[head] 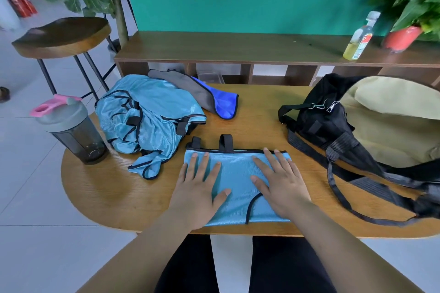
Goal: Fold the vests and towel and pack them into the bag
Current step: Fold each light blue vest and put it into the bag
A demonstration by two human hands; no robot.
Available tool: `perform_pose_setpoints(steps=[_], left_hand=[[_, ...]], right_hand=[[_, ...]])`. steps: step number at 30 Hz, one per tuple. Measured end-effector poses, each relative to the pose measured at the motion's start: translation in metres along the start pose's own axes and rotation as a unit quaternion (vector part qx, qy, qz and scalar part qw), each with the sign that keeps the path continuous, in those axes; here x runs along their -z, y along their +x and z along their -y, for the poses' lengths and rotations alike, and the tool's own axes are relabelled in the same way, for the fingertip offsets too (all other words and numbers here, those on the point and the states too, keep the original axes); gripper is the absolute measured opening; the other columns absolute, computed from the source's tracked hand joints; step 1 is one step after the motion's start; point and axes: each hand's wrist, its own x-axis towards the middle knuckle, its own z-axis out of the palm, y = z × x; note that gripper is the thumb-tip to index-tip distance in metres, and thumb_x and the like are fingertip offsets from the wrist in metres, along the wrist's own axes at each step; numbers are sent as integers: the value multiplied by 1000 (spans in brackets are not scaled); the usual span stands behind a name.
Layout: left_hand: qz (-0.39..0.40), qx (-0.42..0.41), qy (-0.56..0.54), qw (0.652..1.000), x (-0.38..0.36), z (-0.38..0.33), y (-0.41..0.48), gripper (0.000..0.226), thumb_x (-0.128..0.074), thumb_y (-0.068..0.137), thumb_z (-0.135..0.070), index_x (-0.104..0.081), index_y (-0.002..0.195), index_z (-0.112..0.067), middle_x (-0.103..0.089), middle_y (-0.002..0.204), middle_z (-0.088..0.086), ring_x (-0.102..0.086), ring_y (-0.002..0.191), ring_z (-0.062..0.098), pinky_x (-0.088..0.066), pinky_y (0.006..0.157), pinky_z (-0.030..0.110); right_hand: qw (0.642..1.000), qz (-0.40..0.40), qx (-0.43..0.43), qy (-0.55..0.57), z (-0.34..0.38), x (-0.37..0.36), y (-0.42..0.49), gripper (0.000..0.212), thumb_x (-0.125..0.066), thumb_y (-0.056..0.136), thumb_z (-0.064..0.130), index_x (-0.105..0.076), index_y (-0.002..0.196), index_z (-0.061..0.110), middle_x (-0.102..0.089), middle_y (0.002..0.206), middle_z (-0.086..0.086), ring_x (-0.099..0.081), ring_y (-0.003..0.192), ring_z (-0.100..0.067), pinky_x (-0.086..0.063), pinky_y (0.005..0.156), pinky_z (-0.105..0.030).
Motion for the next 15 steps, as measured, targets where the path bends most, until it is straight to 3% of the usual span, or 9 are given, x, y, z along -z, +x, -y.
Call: perform_pose_setpoints(steps=[10, 15], left_hand=[[-9, -24, -5, 1000, 8, 2, 9, 80, -2, 102, -76, 7, 167, -32, 23, 173, -2, 38, 153, 23, 9, 130, 51], [-92, -77, -38, 992, 21, -17, 15, 73, -9, 108, -61, -18, 167, -20, -1, 177, -1, 18, 161, 21, 0, 132, 48]], right_hand=[[1000, 11, -25, 4, 1, 3, 0, 73, 2, 100, 73, 4, 166, 43, 19, 174, 8, 20, 160, -20, -1, 132, -46], [1000, 5, -23, 4, 1, 1, 1, 78, 11, 96, 76, 3, 166, 43, 19, 174, 7, 20, 160, -20, -2, 132, -47]])
